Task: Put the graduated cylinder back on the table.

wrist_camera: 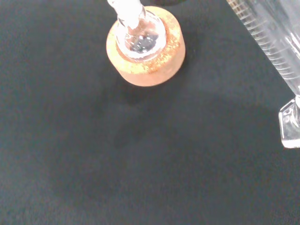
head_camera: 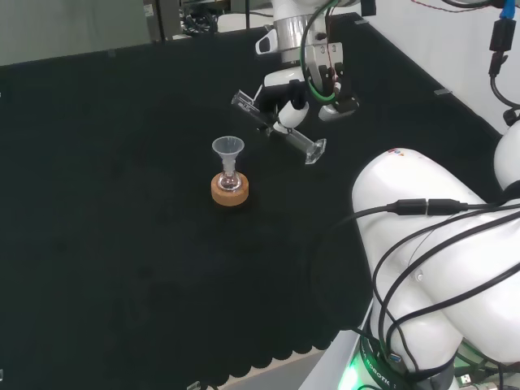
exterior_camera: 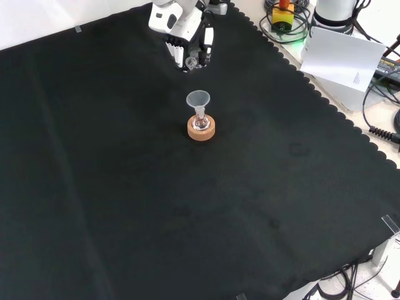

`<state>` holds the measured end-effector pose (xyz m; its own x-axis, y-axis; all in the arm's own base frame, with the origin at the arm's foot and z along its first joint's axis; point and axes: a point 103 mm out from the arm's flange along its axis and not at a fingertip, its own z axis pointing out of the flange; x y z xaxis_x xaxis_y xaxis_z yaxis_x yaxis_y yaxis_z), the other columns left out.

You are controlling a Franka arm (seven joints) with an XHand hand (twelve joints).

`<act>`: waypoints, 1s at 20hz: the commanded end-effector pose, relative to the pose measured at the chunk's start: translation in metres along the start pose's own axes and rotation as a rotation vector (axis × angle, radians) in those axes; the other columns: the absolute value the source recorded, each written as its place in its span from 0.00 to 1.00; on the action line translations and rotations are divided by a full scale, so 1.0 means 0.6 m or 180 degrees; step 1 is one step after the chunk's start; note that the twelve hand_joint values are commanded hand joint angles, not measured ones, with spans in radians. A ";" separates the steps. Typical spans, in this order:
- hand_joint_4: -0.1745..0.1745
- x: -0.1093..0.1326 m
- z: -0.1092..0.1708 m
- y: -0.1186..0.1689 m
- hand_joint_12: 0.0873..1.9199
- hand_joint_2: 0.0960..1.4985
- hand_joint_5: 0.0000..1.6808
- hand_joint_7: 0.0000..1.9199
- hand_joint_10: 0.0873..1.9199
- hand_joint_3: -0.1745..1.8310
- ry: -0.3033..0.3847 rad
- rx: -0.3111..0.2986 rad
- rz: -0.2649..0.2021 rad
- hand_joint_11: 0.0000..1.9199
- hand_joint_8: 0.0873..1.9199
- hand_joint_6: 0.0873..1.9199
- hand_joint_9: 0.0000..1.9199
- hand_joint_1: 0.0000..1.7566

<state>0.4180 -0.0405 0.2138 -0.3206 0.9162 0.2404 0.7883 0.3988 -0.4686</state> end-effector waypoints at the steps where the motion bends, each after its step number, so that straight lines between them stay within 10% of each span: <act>1: 0.00 -0.012 0.007 0.007 0.37 0.75 0.53 0.49 0.00 0.09 0.0077 -0.0144 -0.0048 0.63 0.56 0.56 0.75 0.71; 9: 0.00 -0.063 0.022 0.023 0.37 0.75 0.53 0.49 0.00 0.09 0.0422 -0.0840 -0.0069 0.63 0.56 0.56 0.75 0.71; 20: 0.00 -0.121 0.039 0.081 0.37 0.75 0.53 0.49 0.00 0.09 0.0905 -0.1320 -0.0118 0.63 0.56 0.56 0.75 0.71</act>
<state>0.4523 -0.0781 0.1709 -0.2553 0.8655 0.4310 0.9191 0.3556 -0.1695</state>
